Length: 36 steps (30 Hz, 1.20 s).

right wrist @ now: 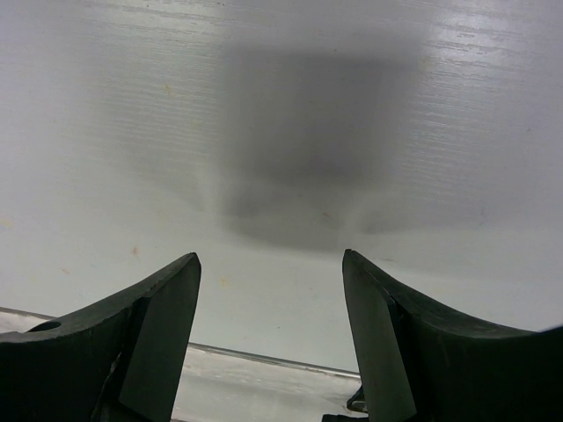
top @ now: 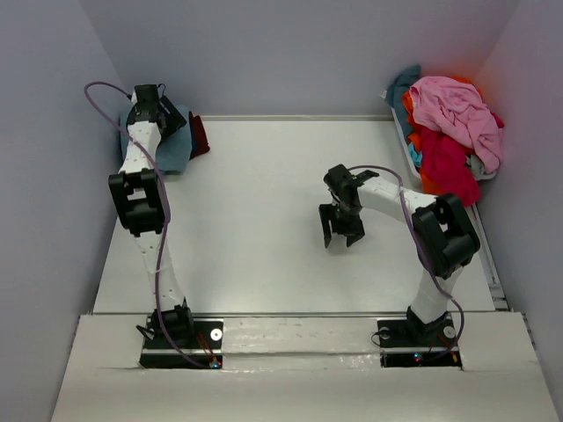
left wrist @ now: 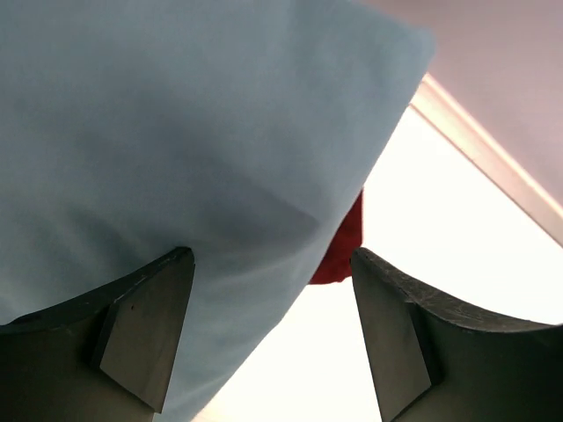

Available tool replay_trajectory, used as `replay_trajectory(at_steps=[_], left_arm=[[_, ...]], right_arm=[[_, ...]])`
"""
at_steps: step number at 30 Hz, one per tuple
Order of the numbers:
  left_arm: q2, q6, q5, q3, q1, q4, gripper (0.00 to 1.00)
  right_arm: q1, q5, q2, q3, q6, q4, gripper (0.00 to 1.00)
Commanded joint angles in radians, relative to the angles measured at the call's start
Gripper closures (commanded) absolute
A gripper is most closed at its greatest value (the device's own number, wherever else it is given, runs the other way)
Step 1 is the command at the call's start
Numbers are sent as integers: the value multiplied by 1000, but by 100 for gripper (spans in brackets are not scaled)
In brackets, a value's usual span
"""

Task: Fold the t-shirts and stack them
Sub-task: Put the neatly folded tshirt into the corner of the board with the left arm

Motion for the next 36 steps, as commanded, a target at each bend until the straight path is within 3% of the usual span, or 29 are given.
replay_trajectory(at_steps=[1,4,8,22,28,36], left_arm=[[-139,-5,-52,-58,7,131,16],[-113,-11,-59,-34,20,79,16],[75,-26,-33,184,34,-80,17],[-10,-54,3,-42,25,108,16],[183,-54,18,298,34,28,15],[162,-37,35,202,43,199,9]], right_arm=[[11,-3,-41,3,12,6,29],[11,-6,-32,17,13,0,29],[11,-6,-20,42,5,-12,29],[11,-6,-12,92,7,-48,29],[11,-6,-12,109,1,-78,29],[11,9,-75,102,22,-112,29]])
